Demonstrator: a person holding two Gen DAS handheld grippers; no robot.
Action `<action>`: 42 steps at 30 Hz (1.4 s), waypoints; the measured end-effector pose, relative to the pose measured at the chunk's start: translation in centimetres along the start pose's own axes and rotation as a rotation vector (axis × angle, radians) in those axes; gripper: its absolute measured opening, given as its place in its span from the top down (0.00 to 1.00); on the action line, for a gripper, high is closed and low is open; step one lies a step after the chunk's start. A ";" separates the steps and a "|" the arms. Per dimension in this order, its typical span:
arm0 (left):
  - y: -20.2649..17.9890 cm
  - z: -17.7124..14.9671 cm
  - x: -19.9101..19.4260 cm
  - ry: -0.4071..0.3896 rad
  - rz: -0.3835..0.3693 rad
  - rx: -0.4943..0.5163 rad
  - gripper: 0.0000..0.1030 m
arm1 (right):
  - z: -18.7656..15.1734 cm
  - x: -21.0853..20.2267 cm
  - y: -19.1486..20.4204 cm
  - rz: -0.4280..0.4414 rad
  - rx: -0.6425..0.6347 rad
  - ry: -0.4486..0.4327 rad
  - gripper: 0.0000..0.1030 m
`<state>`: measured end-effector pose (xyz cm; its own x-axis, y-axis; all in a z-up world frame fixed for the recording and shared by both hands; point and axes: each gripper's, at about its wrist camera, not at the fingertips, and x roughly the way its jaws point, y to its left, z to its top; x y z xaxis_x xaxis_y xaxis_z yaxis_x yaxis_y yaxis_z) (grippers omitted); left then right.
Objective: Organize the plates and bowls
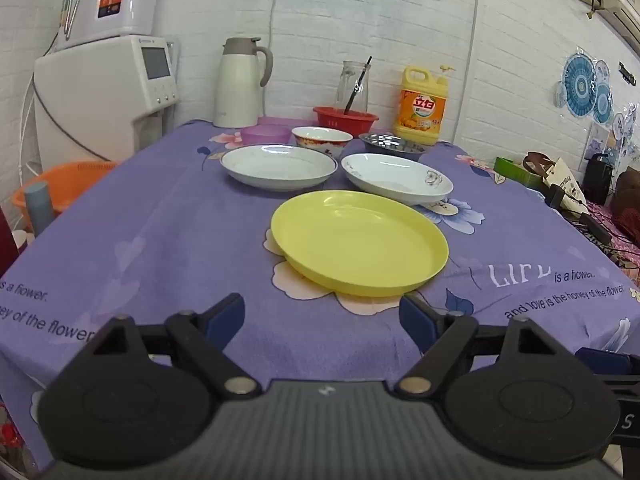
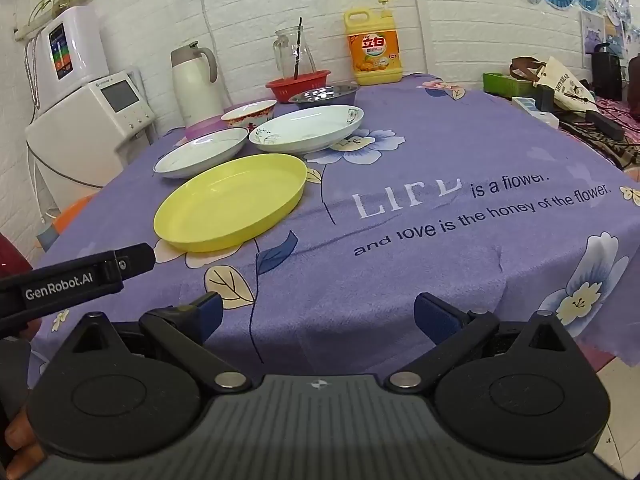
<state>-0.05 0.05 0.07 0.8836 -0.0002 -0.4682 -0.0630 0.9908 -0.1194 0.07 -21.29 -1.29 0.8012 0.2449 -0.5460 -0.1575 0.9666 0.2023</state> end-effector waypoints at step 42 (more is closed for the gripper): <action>-0.1 -0.5 0.2 0.006 -0.061 -0.024 0.21 | -0.2 -0.3 0.1 0.016 -0.009 -0.005 0.00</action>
<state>-0.09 -0.15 -0.50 0.8833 -0.0616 -0.4647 -0.0200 0.9855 -0.1687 -0.35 -21.24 -1.27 0.8016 0.2599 -0.5384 -0.1752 0.9632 0.2040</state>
